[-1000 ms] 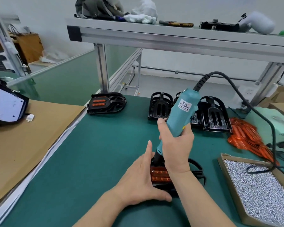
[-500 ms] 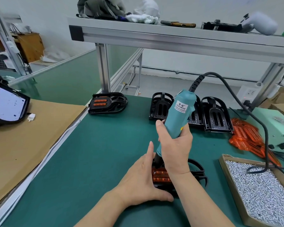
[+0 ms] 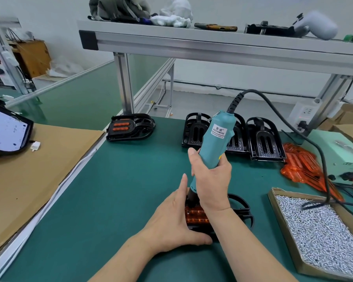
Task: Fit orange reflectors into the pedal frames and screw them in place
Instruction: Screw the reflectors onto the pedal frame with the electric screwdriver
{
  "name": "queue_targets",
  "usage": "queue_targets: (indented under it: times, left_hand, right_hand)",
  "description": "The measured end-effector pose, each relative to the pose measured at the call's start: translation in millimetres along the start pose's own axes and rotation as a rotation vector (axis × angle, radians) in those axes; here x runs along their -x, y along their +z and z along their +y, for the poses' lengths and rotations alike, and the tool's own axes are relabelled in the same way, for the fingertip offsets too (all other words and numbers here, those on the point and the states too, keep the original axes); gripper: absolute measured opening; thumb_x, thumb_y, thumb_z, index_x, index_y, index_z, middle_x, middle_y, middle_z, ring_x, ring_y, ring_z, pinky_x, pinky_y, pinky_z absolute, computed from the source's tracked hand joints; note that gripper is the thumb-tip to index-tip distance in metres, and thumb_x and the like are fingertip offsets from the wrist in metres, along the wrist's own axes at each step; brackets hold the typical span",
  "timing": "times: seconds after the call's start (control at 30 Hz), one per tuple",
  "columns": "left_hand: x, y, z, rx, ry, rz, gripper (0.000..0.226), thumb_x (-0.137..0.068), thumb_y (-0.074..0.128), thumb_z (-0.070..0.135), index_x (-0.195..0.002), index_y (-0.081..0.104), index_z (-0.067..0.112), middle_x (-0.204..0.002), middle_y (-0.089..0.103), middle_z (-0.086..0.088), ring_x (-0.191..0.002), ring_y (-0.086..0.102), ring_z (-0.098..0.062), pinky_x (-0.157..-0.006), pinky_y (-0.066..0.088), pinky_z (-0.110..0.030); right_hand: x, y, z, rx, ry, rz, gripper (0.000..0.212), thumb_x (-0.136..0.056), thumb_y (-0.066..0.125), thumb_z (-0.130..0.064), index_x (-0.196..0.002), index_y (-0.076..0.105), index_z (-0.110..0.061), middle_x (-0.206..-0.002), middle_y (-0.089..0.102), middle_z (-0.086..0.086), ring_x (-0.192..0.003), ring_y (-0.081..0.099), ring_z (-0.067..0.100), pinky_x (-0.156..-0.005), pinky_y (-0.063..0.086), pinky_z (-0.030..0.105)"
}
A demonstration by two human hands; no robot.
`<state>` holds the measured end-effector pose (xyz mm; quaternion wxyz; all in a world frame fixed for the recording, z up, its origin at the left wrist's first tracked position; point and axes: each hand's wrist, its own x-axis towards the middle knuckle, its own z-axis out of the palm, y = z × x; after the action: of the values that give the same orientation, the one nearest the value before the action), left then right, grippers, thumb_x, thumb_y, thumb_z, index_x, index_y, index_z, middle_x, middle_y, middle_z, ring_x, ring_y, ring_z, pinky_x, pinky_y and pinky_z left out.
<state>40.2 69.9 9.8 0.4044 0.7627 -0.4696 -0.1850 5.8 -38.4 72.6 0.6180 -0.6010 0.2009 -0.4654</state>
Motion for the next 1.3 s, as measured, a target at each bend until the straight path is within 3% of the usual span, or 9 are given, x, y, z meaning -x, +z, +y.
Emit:
queue_targets:
  times: [0.1,0.27,0.43,0.6,0.73,0.93,1.07,1.17,1.3]
  left_hand:
    - [0,1,-1,-0.001,-0.011,-0.014,0.144,-0.05,0.086,0.063,-0.153,-0.013,0.045,-0.125,0.053,0.026,-0.115,0.053,-0.002,-0.097,0.049,-0.03]
    - [1,2,-8,-0.078,-0.025,-0.031,0.148,-0.05,0.079,0.074,-0.146,-0.029,0.047,-0.123,0.026,0.054,-0.117,0.028,0.026,-0.095,0.026,0.001]
    - [3,4,-7,-0.096,-0.036,-0.016,0.145,-0.049,0.076,0.077,-0.147,-0.026,0.048,-0.141,0.033,0.033,-0.131,0.035,0.007,-0.109,0.033,-0.019]
    - [3,6,-11,-0.129,-0.008,-0.005,0.137,-0.052,0.074,0.078,-0.147,-0.022,0.053,-0.146,0.025,0.035,-0.136,0.027,0.009,-0.111,0.029,-0.02]
    - [2,8,-13,-0.15,0.007,-0.003,0.133,-0.053,0.073,0.079,-0.145,-0.021,0.057,-0.145,0.019,0.038,-0.138,0.019,0.012,-0.109,0.023,-0.016]
    - [1,7,-11,-0.305,0.109,-0.037,0.126,-0.059,0.065,0.083,-0.153,-0.012,0.047,-0.139,-0.027,0.05,-0.144,-0.02,0.011,-0.119,0.002,-0.023]
    - [-2,9,-9,-0.431,0.17,-0.055,0.129,-0.059,0.057,0.09,-0.157,-0.006,0.035,-0.158,-0.002,0.029,-0.147,-0.019,0.003,-0.124,-0.003,-0.035]
    - [-6,8,-4,-0.482,0.173,-0.076,0.129,-0.058,0.055,0.092,-0.156,-0.008,0.036,-0.161,0.01,0.017,-0.149,-0.011,0.0,-0.124,-0.008,-0.036]
    - [-12,6,3,-0.504,0.173,-0.115,0.129,-0.059,0.057,0.088,-0.154,-0.013,0.035,-0.152,0.025,0.013,-0.146,0.013,-0.005,-0.123,-0.007,-0.036]
  right_hand:
    - [0,-1,1,0.014,0.006,0.015,0.035,-0.074,0.076,-0.04,-0.076,0.055,-0.012,-0.06,0.054,0.0,-0.056,0.049,0.016,-0.056,0.046,0.028]
    - [-2,-8,-7,-0.026,-0.016,0.045,0.022,-0.081,0.078,-0.031,-0.076,0.059,-0.02,-0.059,0.054,0.001,-0.054,0.049,0.016,-0.056,0.045,0.022]
    - [-21,-35,-38,-0.089,-0.082,0.142,0.015,-0.081,0.077,-0.036,-0.08,0.062,-0.036,-0.059,0.057,-0.006,-0.051,0.05,0.013,-0.052,0.046,0.025]
    - [-54,-99,-45,-0.143,-0.016,0.415,0.02,-0.097,0.065,-0.025,-0.096,0.046,-0.02,-0.058,0.055,-0.012,-0.049,0.05,0.007,-0.052,0.045,0.023]
    - [-64,-152,-26,-0.15,0.203,0.564,0.029,-0.101,0.058,-0.024,-0.114,0.035,-0.012,-0.086,0.053,0.004,-0.062,0.054,0.012,-0.06,0.05,0.027]
    - [-54,-199,2,0.093,0.416,0.654,0.036,-0.097,0.063,-0.019,-0.119,0.038,-0.006,-0.115,0.058,0.022,-0.089,0.065,0.032,-0.09,0.054,0.047]
    - [-49,-206,3,0.402,0.396,0.628,0.059,-0.093,0.07,-0.027,-0.132,0.04,0.005,-0.117,0.054,0.017,-0.098,0.054,0.028,-0.082,0.042,0.037]
    - [-43,-211,3,0.734,0.395,0.574,0.073,-0.09,0.072,-0.031,-0.14,0.035,0.008,-0.137,0.039,0.032,-0.112,0.05,0.048,-0.095,0.044,0.049]
    - [-35,-216,-2,0.968,0.306,0.493,0.068,-0.093,0.069,-0.031,-0.14,0.037,0.006,-0.143,0.027,0.028,-0.094,0.051,0.048,-0.094,0.044,0.053]
